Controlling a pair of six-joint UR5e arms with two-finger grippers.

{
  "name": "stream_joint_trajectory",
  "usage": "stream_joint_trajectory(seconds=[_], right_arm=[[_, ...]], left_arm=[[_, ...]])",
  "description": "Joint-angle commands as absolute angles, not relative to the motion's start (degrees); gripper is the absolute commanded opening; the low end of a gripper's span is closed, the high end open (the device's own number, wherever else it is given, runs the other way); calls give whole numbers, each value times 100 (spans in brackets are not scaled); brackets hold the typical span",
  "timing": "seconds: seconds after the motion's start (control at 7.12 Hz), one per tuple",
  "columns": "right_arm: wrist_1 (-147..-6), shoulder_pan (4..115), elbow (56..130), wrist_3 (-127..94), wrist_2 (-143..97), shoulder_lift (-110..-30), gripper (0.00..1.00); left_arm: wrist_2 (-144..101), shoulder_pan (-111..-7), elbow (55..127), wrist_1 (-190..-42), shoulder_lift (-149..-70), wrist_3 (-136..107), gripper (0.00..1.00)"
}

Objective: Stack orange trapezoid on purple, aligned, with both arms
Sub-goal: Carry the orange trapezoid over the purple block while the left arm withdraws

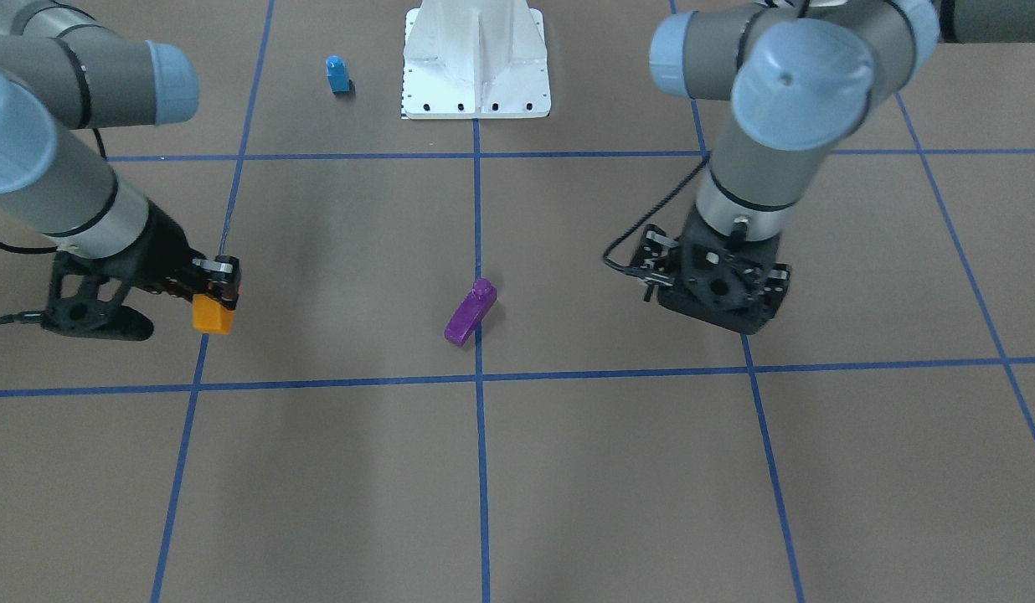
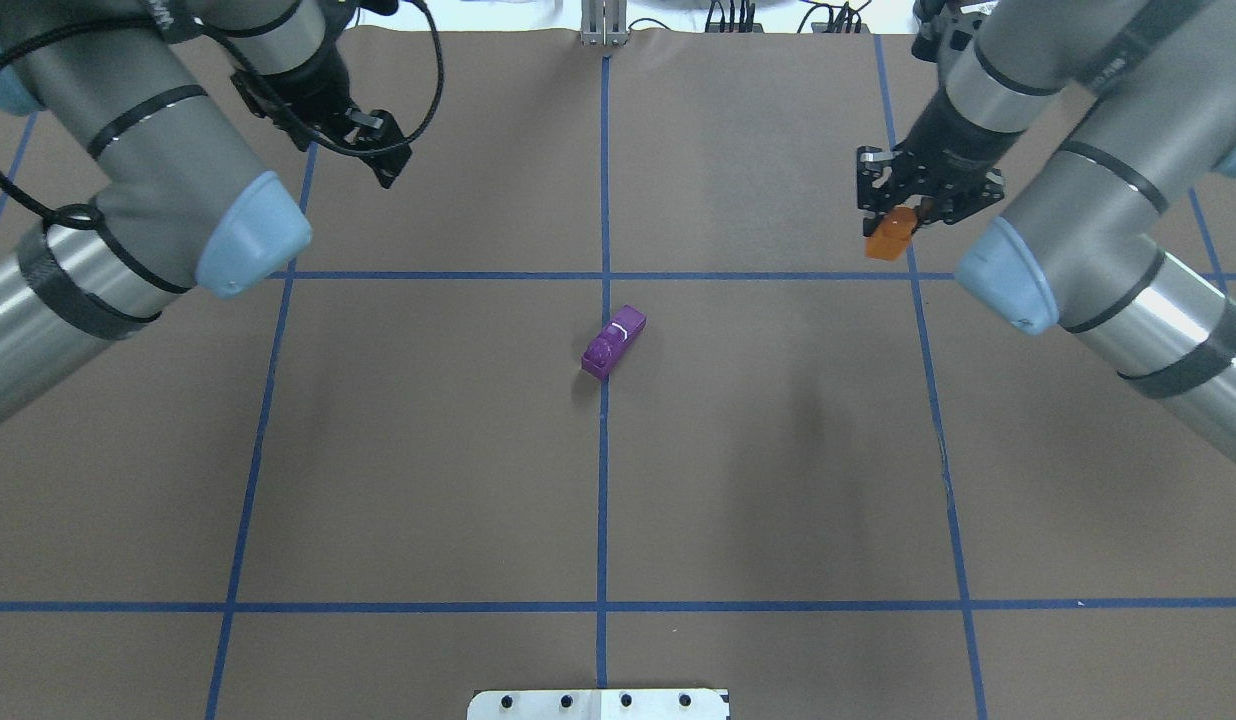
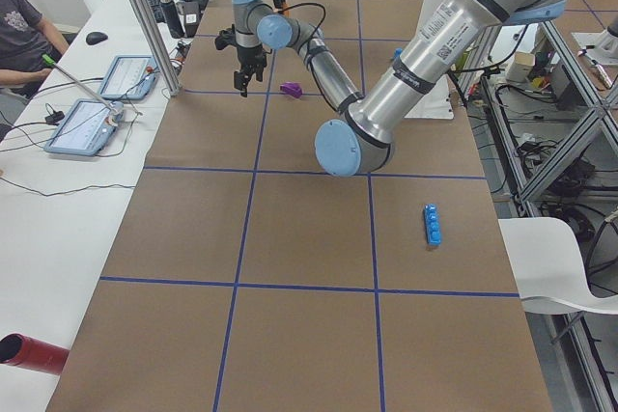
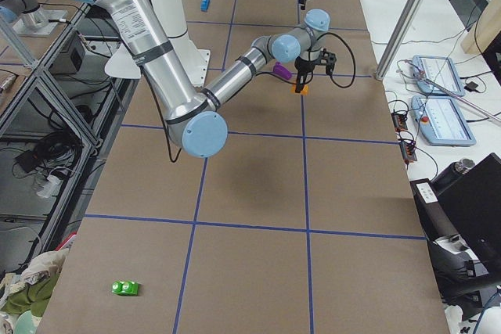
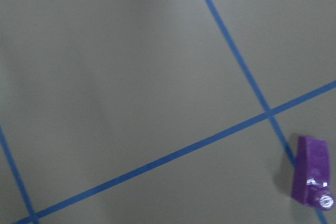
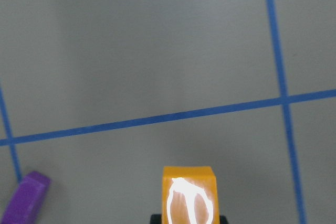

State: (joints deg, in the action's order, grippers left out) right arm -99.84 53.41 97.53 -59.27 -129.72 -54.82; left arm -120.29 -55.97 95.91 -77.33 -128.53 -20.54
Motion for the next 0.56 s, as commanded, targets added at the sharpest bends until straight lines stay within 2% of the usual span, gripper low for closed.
stream_joint_trajectory(seconds=[0.0,0.14,0.42], right_arm=[[-10055,4714,9195,-7351,-12641,-4372,0],[-10046,4476,9150,-7722,-12421,-4177,0],[-10002,4028,8879,-8425,-11903,-3773,0]], left_arm=[[-12190,-6525,9903,-8187,-11241,-876,100],[-12399,-6974,9888,-8365,-10702,-470,100],[-12593,-7468,9932,-8576,-10251,-414,100]])
